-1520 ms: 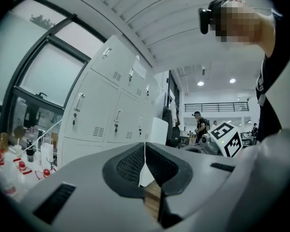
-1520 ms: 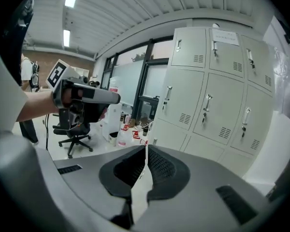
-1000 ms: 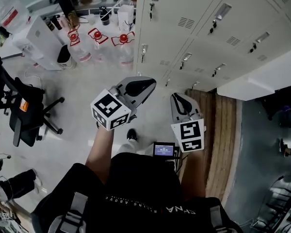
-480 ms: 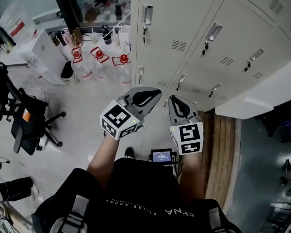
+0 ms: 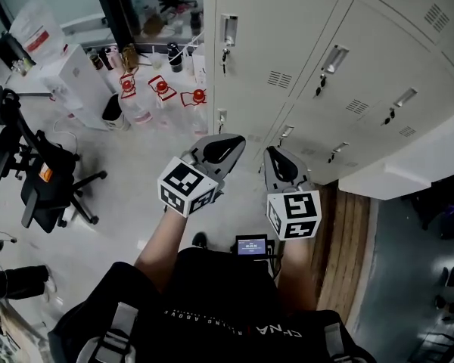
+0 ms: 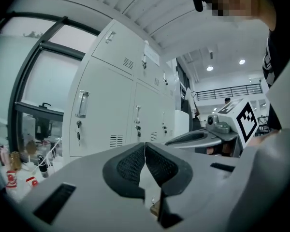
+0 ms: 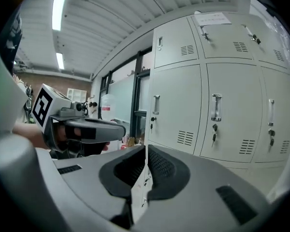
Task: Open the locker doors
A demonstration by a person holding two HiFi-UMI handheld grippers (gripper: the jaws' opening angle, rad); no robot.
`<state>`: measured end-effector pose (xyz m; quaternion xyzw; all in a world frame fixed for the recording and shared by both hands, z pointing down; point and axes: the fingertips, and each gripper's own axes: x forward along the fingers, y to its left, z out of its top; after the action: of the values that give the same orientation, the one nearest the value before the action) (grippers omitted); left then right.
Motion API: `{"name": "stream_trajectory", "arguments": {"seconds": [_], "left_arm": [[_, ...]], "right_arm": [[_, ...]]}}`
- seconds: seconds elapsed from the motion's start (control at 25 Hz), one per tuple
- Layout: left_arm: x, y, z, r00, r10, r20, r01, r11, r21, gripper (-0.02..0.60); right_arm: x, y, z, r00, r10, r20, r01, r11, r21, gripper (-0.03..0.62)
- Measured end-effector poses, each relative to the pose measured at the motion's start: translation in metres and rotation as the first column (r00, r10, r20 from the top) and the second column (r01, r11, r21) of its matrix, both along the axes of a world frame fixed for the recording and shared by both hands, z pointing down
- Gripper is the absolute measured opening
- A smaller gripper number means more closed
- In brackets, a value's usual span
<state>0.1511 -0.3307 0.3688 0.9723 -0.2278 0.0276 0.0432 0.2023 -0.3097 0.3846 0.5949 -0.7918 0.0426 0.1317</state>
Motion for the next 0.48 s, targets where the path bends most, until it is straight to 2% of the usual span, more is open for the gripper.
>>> {"name": "stream_trajectory", "arguments": {"seconds": [0.16,0.32,0.48], "left_arm": [[0.008,-0.012,0.002,0.997,-0.074,0.020,0.074,0.997,0.000,0.021],[0.019,-0.029,0.000,0.990,-0.106,0.088,0.104,0.994,0.031,0.023],[0.010,-0.062,-0.005,0.980,-0.179,0.091,0.175,0.983,0.048,0.027]], "right_arm": [[0.010,-0.003,0.000,0.999,-0.046,0.000,0.046,0.999,0.001,0.040],[0.024,-0.014,0.000,0.997,-0.071,0.035,0.071,0.997,-0.001,0.041],[0.026,-0.038,-0.008,0.995,-0.075,0.060,0.075,0.997,-0.002,0.040]]}}
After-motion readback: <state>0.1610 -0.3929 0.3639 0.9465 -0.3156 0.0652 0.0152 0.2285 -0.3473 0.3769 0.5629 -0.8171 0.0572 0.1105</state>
